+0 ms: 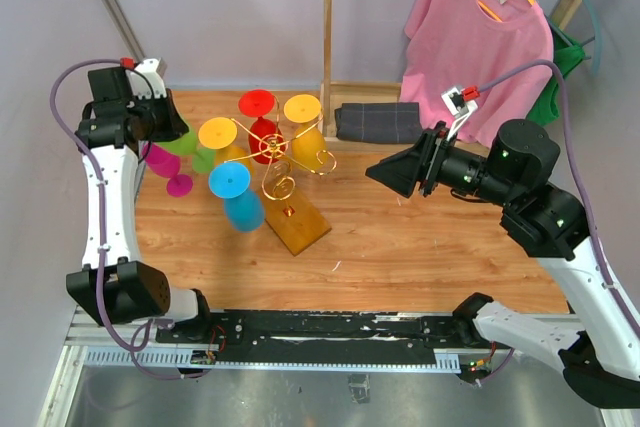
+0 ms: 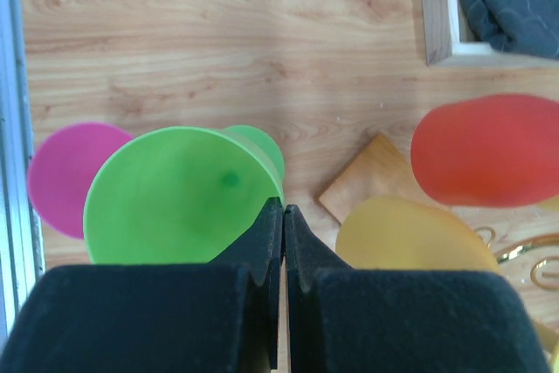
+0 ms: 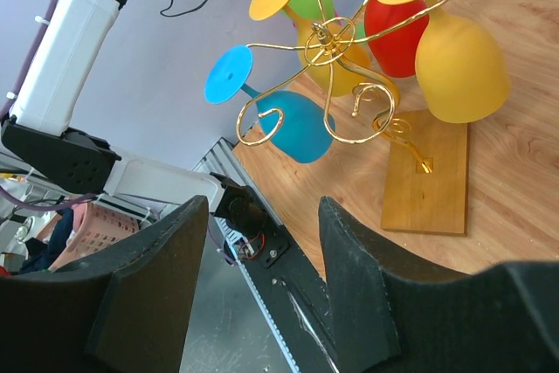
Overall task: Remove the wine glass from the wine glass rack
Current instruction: Place the wine glass at the center of the board.
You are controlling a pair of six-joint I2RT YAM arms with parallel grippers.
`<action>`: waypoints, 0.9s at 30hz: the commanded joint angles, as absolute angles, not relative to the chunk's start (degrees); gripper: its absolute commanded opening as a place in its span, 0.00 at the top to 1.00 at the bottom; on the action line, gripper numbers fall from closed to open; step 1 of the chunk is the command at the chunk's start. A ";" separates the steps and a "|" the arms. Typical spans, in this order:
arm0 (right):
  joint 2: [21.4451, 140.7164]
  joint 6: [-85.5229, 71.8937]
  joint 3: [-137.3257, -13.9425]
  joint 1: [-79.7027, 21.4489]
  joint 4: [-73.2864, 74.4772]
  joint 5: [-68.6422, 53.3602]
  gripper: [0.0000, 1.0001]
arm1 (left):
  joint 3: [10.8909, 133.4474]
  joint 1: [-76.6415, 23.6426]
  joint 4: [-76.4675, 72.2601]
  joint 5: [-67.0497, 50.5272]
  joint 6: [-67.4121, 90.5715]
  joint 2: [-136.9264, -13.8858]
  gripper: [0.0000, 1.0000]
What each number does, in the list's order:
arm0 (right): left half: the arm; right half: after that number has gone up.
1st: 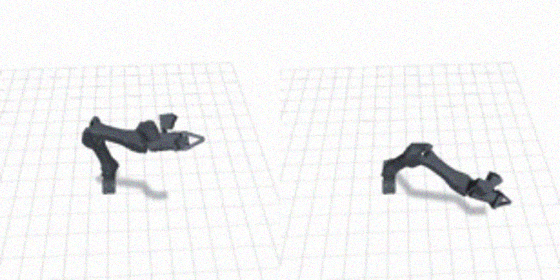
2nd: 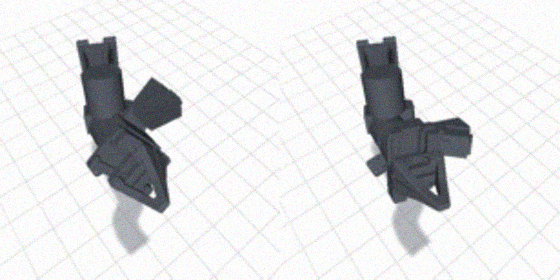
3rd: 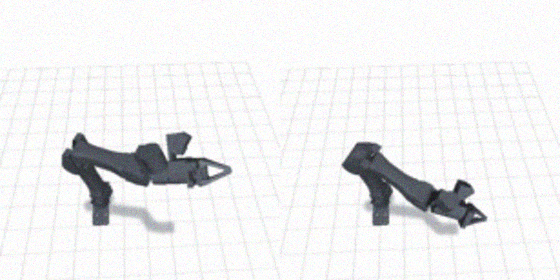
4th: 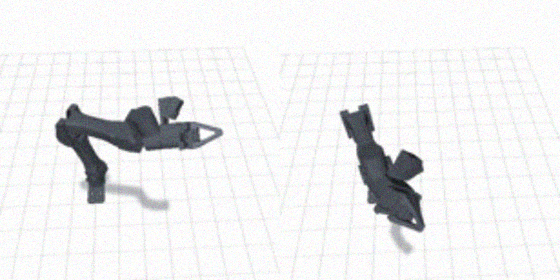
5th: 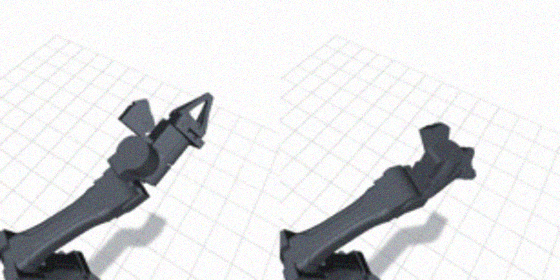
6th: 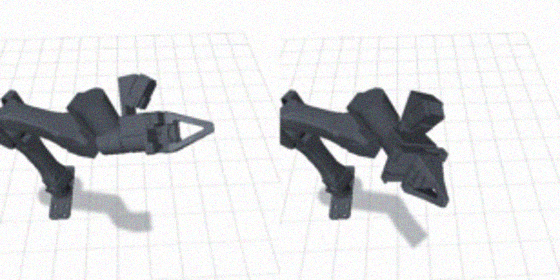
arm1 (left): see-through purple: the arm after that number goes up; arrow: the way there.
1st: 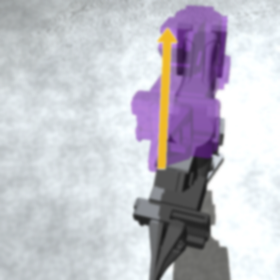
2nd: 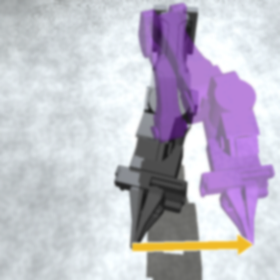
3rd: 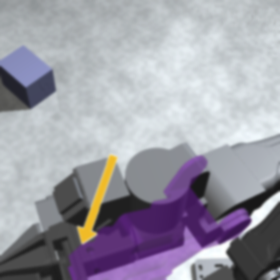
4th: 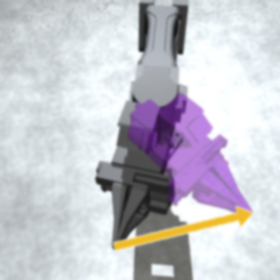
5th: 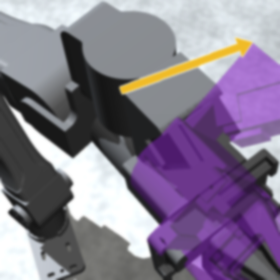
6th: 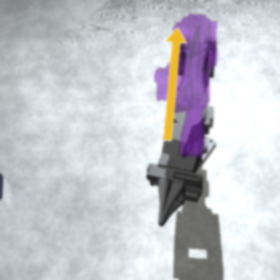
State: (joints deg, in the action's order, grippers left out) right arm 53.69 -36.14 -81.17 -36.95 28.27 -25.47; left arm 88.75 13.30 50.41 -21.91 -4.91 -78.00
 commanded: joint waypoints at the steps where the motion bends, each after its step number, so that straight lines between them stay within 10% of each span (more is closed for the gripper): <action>1: 53.17 -36.39 -82.33 -36.45 26.37 -25.14 0.45 | 91.46 13.03 43.91 -20.81 -3.00 -79.38 1.00; 27: 54.85 -36.54 -83.20 -36.39 26.10 -25.47 0.46 | 92.96 8.56 41.00 -15.28 -4.15 -88.53 1.00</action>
